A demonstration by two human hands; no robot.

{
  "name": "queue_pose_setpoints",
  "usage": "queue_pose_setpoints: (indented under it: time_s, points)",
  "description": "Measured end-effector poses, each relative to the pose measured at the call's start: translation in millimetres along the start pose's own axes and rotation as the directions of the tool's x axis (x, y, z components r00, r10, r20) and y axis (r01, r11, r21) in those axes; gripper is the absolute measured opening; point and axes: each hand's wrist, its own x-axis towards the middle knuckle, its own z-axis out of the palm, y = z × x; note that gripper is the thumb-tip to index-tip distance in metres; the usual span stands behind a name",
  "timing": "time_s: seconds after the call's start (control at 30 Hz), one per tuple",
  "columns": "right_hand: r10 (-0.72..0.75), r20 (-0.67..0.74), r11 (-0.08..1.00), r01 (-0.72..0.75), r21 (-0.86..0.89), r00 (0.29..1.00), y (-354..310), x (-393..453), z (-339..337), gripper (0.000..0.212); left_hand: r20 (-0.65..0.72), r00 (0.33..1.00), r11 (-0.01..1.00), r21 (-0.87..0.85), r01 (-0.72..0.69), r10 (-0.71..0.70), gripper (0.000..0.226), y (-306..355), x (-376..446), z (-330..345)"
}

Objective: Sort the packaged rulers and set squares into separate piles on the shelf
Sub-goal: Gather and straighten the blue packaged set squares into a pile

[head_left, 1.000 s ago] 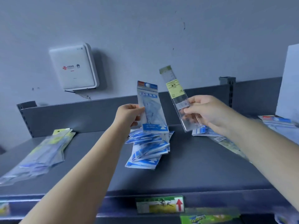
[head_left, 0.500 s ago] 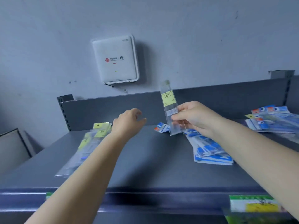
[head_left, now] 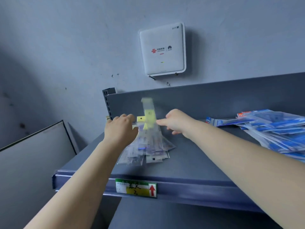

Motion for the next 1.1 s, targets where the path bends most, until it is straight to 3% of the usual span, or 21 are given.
queue_pose_setpoints:
  time_s: [0.07, 0.13, 0.27, 0.37, 0.5, 0.73, 1.1]
  points:
    - [-0.109, -0.098, 0.955, 0.077, -0.288, 0.989, 8, 0, -7, 0.044, -0.021, 0.999, 0.999, 0.02, -0.027, 0.028, 0.038, 7, 1, 0]
    - [-0.218, -0.128, 0.882, 0.139, -0.45, 0.968, 15, -5, -21, 0.034, -0.048, 0.996, 0.997, 0.044, -0.07, 0.072, 0.037, 20, 2, -1]
    - [-0.404, -0.132, 0.582, 0.143, -0.8, 0.905, 29, -23, -59, 0.032, -0.079, 0.984, 0.985, 0.071, -0.157, 0.162, 0.033, 61, 6, -6]
    - [-0.448, -0.11, 0.395, 0.086, -0.915, 0.887, 43, -41, -90, 0.031, -0.098, 0.97, 0.974, 0.064, -0.218, 0.223, 0.034, 103, 8, -12]
    - [-0.43, -0.103, 0.27, 0.019, -0.963, 0.897, 69, -69, -134, 0.027, -0.125, 0.941, 0.949, 0.069, -0.308, 0.314, 0.033, 169, 5, -19]
    - [-0.399, -0.136, 0.272, -0.024, -0.962, 0.907, 124, -113, -215, 0.034, -0.134, 0.895, 0.905, 0.023, -0.426, 0.425, 0.029, 284, -15, -29]
    - [-0.257, -0.346, 0.446, -0.207, -0.871, 0.903, 238, -193, -368, 0.037, -0.097, 0.815, 0.808, -0.111, -0.579, 0.571, 0.036, 484, -58, -36]
